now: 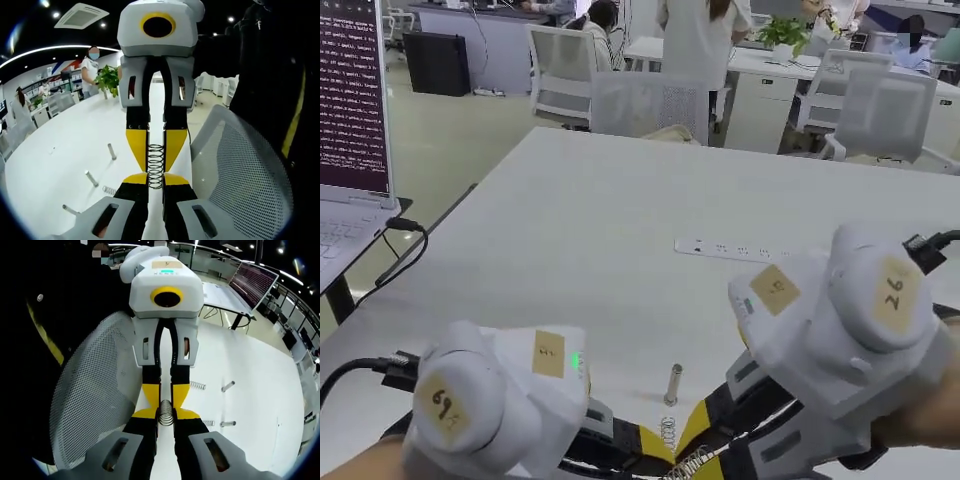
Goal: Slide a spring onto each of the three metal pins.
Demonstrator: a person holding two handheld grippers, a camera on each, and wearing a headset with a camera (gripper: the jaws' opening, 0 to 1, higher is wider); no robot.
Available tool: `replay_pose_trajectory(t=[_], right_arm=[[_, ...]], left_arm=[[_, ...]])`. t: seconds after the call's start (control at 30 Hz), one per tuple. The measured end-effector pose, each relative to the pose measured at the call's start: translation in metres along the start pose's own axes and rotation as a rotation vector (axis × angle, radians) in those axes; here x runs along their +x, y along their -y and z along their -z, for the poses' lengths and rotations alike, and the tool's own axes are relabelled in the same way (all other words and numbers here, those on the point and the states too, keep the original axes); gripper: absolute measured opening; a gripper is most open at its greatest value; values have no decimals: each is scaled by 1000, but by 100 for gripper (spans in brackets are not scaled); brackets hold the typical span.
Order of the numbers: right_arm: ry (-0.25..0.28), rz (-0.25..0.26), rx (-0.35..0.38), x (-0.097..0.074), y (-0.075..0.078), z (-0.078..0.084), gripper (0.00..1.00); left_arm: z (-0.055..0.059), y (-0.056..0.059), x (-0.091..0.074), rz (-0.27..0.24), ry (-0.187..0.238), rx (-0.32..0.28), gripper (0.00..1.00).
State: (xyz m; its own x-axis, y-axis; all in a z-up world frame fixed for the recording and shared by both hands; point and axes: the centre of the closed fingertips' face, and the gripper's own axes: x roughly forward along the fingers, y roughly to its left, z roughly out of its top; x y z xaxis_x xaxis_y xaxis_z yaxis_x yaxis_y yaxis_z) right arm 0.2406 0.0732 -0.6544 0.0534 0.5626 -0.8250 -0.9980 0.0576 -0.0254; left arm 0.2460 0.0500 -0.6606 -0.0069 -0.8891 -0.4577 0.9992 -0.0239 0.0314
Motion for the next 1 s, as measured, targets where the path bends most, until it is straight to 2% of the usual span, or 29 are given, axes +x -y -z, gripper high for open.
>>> replay_pose_trajectory(t=[0.37,0.5,0.7,0.8,1.0], right_arm=[[-33,-2,13,-2,3,3,8],[-60,-8,16,-2,4,6,8],[-92,-7,9,-5,6,9,8],[-98,1,10,-9,9,9,8],[-125,35,25,-24,21,20,8]], left_arm=[[-1,-2,3,-6,28,-5,2],[-2,-2,7,-14,33,21,3],[-2,0,10,-7,43,7,10],[-3,-2,8,-7,59,-19,13],[3,-6,1,-18,75,-45,21]])
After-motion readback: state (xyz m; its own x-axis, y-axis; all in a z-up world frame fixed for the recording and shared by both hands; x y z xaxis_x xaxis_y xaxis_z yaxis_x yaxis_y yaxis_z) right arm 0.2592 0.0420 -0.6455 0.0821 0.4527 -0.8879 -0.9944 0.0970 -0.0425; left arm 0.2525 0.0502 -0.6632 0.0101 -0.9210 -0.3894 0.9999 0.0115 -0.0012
